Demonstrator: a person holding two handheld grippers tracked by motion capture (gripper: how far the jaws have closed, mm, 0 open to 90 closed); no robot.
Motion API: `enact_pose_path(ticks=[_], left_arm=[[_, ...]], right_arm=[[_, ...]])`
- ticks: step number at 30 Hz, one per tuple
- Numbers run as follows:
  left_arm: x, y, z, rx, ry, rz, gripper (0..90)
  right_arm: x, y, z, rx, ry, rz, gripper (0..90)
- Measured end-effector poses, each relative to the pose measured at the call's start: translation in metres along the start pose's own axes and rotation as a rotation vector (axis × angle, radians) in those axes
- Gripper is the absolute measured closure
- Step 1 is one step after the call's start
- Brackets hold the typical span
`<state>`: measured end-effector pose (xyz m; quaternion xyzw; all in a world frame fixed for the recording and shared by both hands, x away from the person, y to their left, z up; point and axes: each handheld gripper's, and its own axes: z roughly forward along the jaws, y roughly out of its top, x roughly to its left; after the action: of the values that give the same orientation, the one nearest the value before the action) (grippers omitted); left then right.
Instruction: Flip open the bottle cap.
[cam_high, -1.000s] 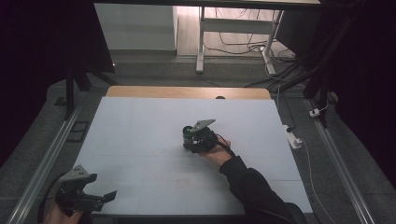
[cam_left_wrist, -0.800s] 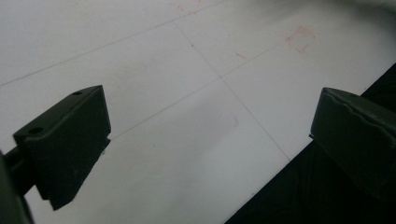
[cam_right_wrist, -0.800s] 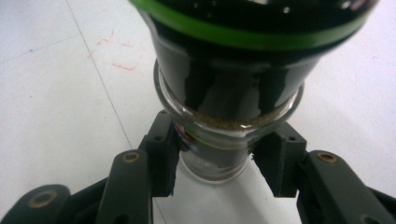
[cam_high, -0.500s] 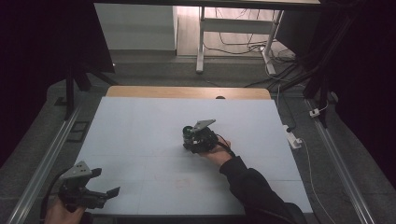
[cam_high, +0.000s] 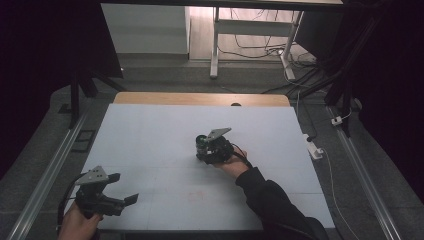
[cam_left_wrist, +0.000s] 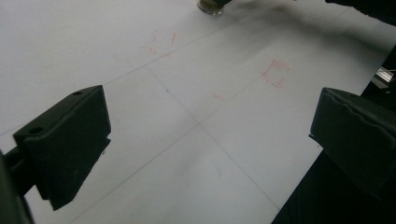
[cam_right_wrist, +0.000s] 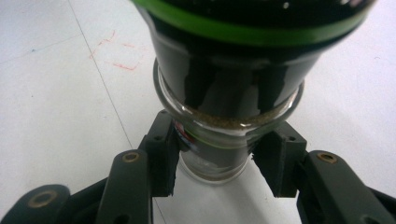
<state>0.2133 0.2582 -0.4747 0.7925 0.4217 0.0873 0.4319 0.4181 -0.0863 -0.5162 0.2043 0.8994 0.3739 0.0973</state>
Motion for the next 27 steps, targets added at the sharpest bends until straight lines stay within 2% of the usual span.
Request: enact_pose_path(ticks=[15, 18, 27], left_arm=[[0.006, 0.027, 0.024, -0.010, -0.031, 0.016, 0.0], [0.007, 0.037, 0.033, 0.008, -0.047, 0.030, 0.0], [0.004, 0.056, 0.052, 0.025, -0.040, 0.068, 0.0]], right_arm=[[0.000, -0.001, 0.000, -0.003, 0.002, -0.005, 52.8], [0.000, -0.001, 0.000, -0.003, 0.002, -0.006, 52.7], [-0.001, -0.001, 0.000, -0.006, 0.004, -0.005, 52.7]])
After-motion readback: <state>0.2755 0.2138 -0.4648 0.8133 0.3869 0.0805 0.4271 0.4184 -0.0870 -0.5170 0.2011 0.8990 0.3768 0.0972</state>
